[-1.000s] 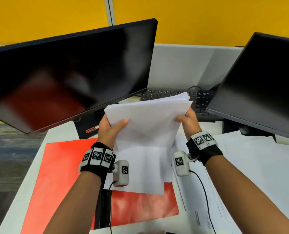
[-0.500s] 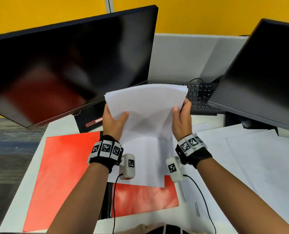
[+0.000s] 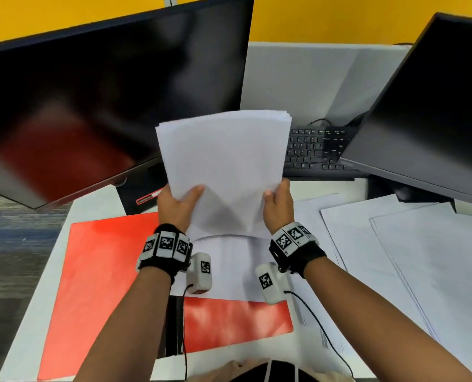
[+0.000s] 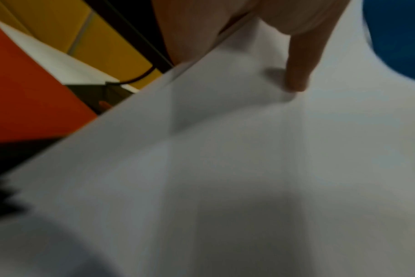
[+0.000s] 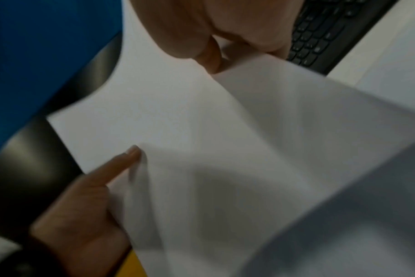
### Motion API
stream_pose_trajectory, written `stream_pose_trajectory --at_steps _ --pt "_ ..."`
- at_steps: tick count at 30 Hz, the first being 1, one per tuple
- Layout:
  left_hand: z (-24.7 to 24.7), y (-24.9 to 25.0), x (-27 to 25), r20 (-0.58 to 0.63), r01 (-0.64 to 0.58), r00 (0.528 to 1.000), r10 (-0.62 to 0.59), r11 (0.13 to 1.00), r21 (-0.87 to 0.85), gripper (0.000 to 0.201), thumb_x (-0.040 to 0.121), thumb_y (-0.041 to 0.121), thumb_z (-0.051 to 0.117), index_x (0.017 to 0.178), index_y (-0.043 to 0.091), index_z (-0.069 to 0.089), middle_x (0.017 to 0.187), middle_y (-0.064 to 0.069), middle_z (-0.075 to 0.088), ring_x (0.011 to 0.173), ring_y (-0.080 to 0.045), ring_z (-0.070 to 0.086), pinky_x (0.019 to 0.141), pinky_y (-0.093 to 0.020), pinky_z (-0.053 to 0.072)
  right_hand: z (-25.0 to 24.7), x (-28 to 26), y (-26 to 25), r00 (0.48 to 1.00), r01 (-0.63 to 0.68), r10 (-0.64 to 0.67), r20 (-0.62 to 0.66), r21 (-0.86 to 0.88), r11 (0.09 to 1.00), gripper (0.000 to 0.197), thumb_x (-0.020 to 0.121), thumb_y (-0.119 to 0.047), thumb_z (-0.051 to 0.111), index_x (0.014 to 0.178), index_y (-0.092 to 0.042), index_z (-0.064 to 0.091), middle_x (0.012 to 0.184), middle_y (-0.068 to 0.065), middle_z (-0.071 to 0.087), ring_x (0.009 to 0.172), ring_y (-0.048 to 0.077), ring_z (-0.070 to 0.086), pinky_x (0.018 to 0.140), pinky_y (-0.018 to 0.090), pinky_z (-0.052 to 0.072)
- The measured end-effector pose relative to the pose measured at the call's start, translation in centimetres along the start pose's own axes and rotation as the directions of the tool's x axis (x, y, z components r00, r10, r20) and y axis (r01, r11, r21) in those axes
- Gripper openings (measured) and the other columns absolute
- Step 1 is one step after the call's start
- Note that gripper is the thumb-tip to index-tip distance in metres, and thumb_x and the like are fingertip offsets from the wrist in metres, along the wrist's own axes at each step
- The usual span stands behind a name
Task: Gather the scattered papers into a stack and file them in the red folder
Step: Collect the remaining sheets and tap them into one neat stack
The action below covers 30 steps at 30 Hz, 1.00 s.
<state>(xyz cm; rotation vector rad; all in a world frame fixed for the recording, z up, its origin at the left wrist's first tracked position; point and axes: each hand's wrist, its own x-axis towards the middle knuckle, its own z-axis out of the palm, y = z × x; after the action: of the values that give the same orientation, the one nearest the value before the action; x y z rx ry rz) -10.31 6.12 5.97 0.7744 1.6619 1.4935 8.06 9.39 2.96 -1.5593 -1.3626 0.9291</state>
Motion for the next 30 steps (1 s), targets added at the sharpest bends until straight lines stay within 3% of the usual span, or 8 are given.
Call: stream_pose_trajectory --at_steps 3,5,7,13,17,22,26,30 --pt "-1.9 0.9 0.9 0.050 -0.015 0.999 0.011 0.997 0.077 0.038 0.071 0.009 0.080 0.103 0.015 0.063 0.085 0.008 0.065 0.063 0.011 0.063 0.059 -0.008 0.050 0.7 -0.7 -0.4 0.987 -0.141 0.141 0.078 -0.008 0.990 0.017 0.090 0.001 0.039 0.103 -0.009 0.038 0.079 -0.003 0.049 0.085 0.020 0.048 0.074 0.024 0.037" --pt "-3.4 0.3 1.2 0.110 0.064 0.991 -0.077 0.991 0.117 0.041 0.069 0.009 0.081 0.106 0.013 0.065 0.088 0.006 0.067 0.062 0.008 0.065 0.058 -0.011 0.051 1.3 -1.1 -0.1 0.940 -0.288 0.292 0.176 -0.044 0.957 0.026 0.089 0.002 0.039 0.115 -0.002 0.043 0.101 0.009 0.058 0.100 0.027 0.056 0.088 0.031 0.044" --pt "-4.9 -1.2 1.1 0.149 0.178 0.967 -0.205 0.969 0.174 0.042 0.068 0.009 0.082 0.107 0.010 0.067 0.094 0.000 0.071 0.072 -0.002 0.070 0.058 -0.017 0.053 2.3 -1.5 0.8 0.858 -0.409 0.434 0.273 -0.146 0.901 0.041 0.091 0.002 0.038 0.133 0.002 0.038 0.123 0.017 0.054 0.117 0.031 0.053 0.097 0.033 0.041" --pt "-7.9 -5.3 -0.6 0.169 0.495 0.819 -0.549 0.823 0.278 0.036 0.076 -0.001 0.071 0.111 0.001 0.066 0.105 -0.019 0.070 0.087 -0.032 0.068 0.072 -0.035 0.053 4.2 -4.2 3.8 0.684 -0.502 0.619 0.387 -0.366 0.784 0.042 0.095 -0.001 0.036 0.137 0.001 0.034 0.118 0.013 0.053 0.119 0.028 0.050 0.098 0.032 0.040" --pt "-8.5 -6.4 0.0 0.067 0.408 0.882 -0.466 0.827 0.387 0.043 0.075 -0.004 0.071 0.117 -0.001 0.062 0.112 -0.021 0.066 0.101 -0.036 0.064 0.083 -0.040 0.048 4.7 -4.3 4.1 0.685 -0.429 0.662 0.303 -0.566 0.704 0.039 0.088 -0.006 0.040 0.125 -0.005 0.050 0.117 0.010 0.050 0.120 0.030 0.046 0.099 0.034 0.037" --pt "-8.8 -7.2 0.8 0.029 0.370 0.904 -0.427 0.814 0.447 0.047 0.077 -0.005 0.070 0.122 -0.003 0.058 0.123 -0.022 0.061 0.112 -0.039 0.059 0.087 -0.039 0.043 2.6 -3.0 4.4 0.678 -0.641 0.735 0.020 -0.474 0.604 0.052 0.085 -0.015 0.051 0.134 -0.008 0.033 0.137 0.017 0.032 0.123 0.035 0.042 0.107 0.041 0.037" --pt "-8.9 -7.6 1.0 0.049 0.339 0.912 -0.408 0.815 0.470 0.047 0.078 -0.003 0.070 0.122 -0.003 0.057 0.123 -0.024 0.061 0.111 -0.038 0.059 0.086 -0.038 0.042 2.7 -2.4 5.7 0.568 -0.734 0.804 0.177 -0.331 0.592 0.084 0.080 -0.013 0.059 0.147 -0.004 0.009 0.145 0.017 0.034 0.121 0.030 0.048 0.093 0.031 0.039" --pt "-9.5 -7.8 0.5 0.078 0.315 0.922 -0.379 0.851 0.420 0.049 0.077 -0.003 0.070 0.124 0.000 0.056 0.121 -0.023 0.062 0.103 -0.032 0.059 0.086 -0.039 0.042 3.5 -2.3 6.9 0.581 -0.658 0.787 0.209 -0.449 0.605 0.073 0.067 -0.023 0.064 0.133 -0.002 0.040 0.112 0.008 0.054 0.095 0.026 0.057 0.084 0.030 0.045"
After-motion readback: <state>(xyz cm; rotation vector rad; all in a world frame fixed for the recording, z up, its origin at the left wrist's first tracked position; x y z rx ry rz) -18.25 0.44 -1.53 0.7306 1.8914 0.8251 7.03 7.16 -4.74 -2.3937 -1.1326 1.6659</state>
